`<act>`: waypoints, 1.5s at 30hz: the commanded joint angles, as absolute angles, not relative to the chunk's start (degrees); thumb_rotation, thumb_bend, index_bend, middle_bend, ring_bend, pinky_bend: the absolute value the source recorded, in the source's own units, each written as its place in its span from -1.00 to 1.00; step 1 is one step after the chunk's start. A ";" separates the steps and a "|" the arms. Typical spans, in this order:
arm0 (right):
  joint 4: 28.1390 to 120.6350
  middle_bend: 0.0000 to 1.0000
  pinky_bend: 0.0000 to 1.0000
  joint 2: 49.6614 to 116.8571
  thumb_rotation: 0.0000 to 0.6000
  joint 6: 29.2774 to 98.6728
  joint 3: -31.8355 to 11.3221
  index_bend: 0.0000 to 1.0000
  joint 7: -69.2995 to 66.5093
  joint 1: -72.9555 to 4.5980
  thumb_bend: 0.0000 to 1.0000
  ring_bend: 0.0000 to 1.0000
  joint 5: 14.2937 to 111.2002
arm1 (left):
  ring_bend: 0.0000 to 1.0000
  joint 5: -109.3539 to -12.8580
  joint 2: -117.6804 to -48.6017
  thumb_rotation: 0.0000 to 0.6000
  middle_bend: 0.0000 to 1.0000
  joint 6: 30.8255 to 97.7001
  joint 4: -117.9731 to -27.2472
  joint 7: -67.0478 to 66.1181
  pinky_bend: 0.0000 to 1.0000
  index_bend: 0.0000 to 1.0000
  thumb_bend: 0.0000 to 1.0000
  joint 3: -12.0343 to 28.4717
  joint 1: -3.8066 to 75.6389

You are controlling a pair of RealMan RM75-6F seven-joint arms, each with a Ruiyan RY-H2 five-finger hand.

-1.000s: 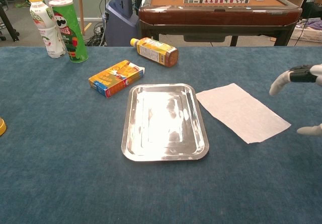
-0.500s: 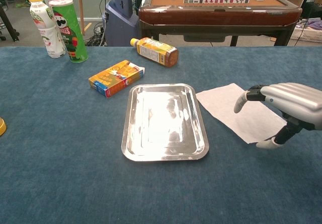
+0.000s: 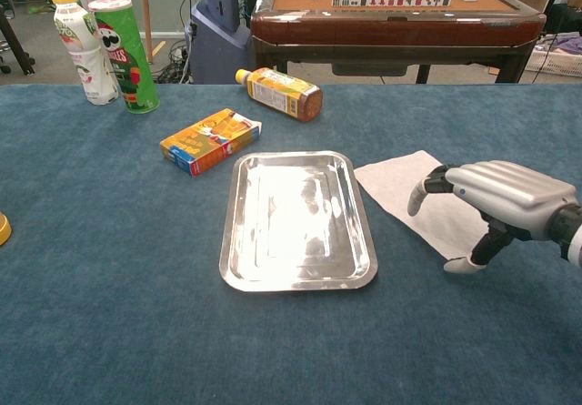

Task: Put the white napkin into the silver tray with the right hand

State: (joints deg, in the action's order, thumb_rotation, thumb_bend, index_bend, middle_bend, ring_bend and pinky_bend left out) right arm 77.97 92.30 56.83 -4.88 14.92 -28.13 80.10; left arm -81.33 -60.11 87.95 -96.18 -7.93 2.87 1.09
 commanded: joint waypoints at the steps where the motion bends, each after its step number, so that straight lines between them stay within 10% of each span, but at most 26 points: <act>1: 76.79 -0.48 -0.63 93.17 1.00 56.71 -5.09 -0.29 14.52 -28.64 -0.80 -0.77 79.76 | -0.98 -81.31 -60.12 1.00 -0.94 87.97 -96.13 -7.85 -1.00 -0.77 -0.41 2.86 1.03; 10: 74.44 -0.43 -0.63 94.76 1.00 57.94 -5.54 -0.15 14.69 -28.94 -0.78 -0.77 78.84 | -0.98 -81.30 -60.07 1.00 -0.94 87.93 -95.97 -7.63 -1.00 -0.77 -0.41 2.81 0.86; 27: 75.14 -0.33 -0.63 93.66 1.00 57.46 -5.90 0.14 15.75 -29.88 -0.06 -0.72 76.74 | -0.98 -81.32 -60.12 1.00 -0.94 87.76 -95.65 -7.35 -1.00 -0.77 -0.41 2.92 0.83; 45: 85.40 -0.31 -0.63 90.97 1.00 61.09 -12.09 0.15 16.41 -33.45 -0.05 -0.71 76.61 | -0.98 -82.26 -59.52 1.00 -0.94 88.56 -96.58 -7.80 -1.00 -0.77 -0.41 2.75 0.49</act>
